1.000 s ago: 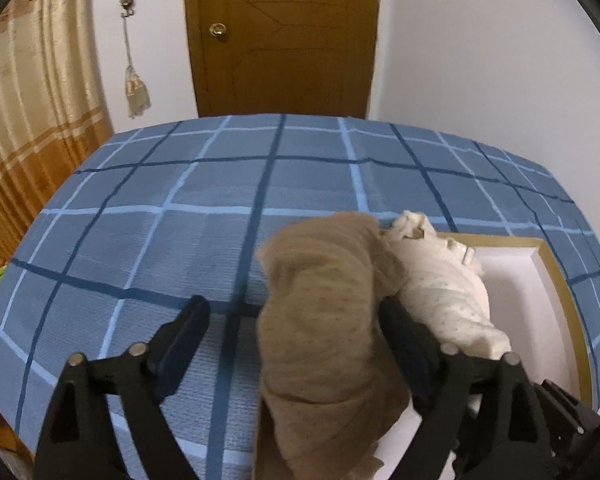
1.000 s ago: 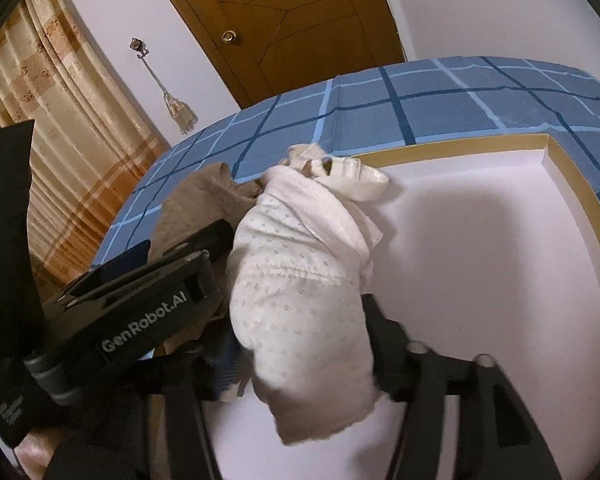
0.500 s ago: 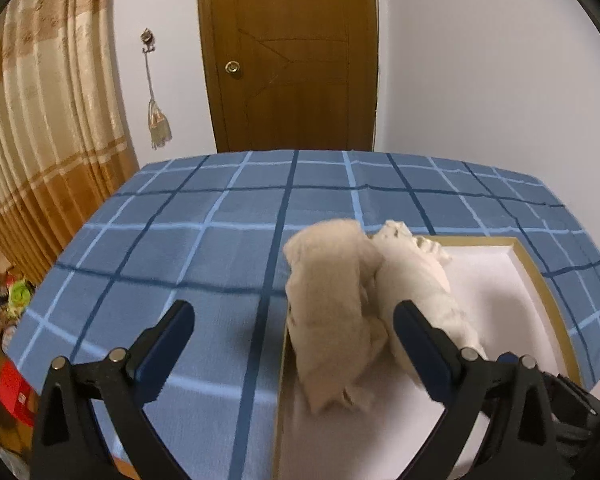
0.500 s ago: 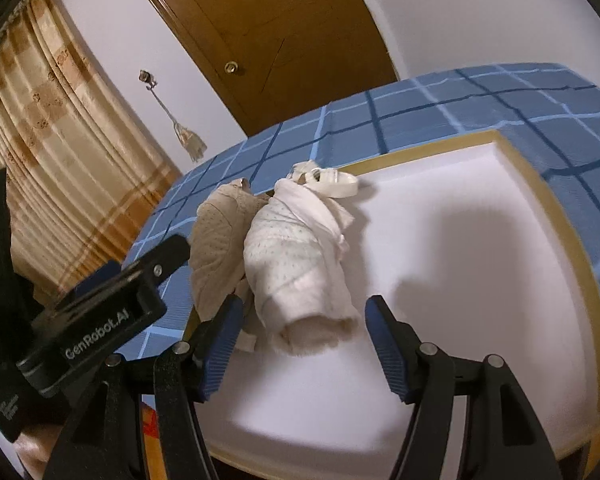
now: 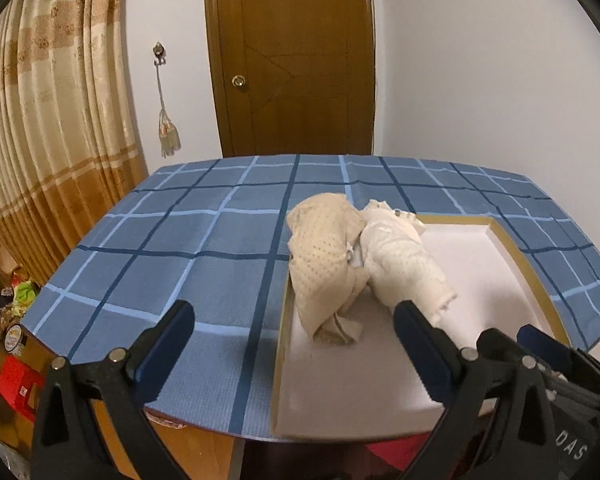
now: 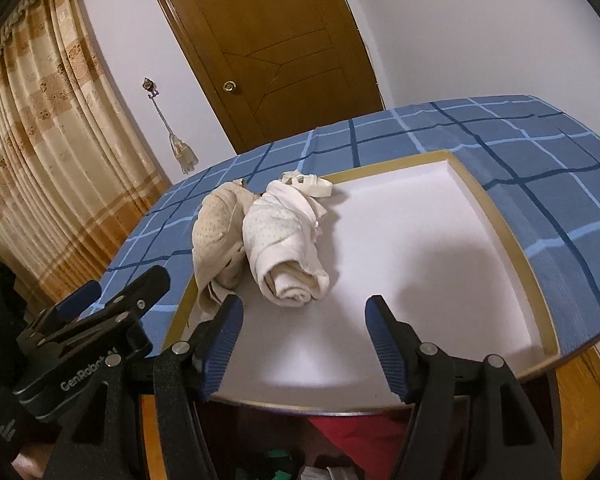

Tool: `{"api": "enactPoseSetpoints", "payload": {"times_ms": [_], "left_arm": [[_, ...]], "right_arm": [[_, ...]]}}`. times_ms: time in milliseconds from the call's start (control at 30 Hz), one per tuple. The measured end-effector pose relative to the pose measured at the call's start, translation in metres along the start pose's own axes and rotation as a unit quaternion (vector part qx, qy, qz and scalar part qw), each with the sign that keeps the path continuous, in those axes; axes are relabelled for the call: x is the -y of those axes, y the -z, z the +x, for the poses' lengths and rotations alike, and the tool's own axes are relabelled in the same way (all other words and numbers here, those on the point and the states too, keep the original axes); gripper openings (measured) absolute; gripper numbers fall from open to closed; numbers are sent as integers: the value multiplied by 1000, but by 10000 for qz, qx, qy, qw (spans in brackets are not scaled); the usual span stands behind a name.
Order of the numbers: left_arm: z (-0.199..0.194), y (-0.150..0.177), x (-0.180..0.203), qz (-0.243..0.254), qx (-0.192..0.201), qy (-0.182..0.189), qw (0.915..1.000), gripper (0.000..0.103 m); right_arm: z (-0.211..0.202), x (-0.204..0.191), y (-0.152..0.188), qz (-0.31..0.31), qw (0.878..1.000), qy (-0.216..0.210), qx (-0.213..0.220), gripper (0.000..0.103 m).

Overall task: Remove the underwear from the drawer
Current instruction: 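Lower both underwear into the tray and open both tools, then move both open tools down from the tray into the open drawer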

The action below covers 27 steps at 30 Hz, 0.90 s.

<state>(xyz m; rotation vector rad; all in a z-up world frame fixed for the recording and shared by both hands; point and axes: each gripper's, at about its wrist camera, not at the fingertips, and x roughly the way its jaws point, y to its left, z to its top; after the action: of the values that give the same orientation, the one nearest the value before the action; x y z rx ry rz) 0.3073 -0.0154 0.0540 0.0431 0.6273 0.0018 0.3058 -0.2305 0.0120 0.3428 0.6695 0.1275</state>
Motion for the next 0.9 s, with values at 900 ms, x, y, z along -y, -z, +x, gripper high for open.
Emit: {"api": "enactPoseSetpoints", "payload": {"times_ms": [900], "left_arm": [[-45, 63, 16, 40, -50, 110, 9999, 102]], "right_arm": [[-50, 24, 50, 163, 9998, -97, 93, 66]]}}
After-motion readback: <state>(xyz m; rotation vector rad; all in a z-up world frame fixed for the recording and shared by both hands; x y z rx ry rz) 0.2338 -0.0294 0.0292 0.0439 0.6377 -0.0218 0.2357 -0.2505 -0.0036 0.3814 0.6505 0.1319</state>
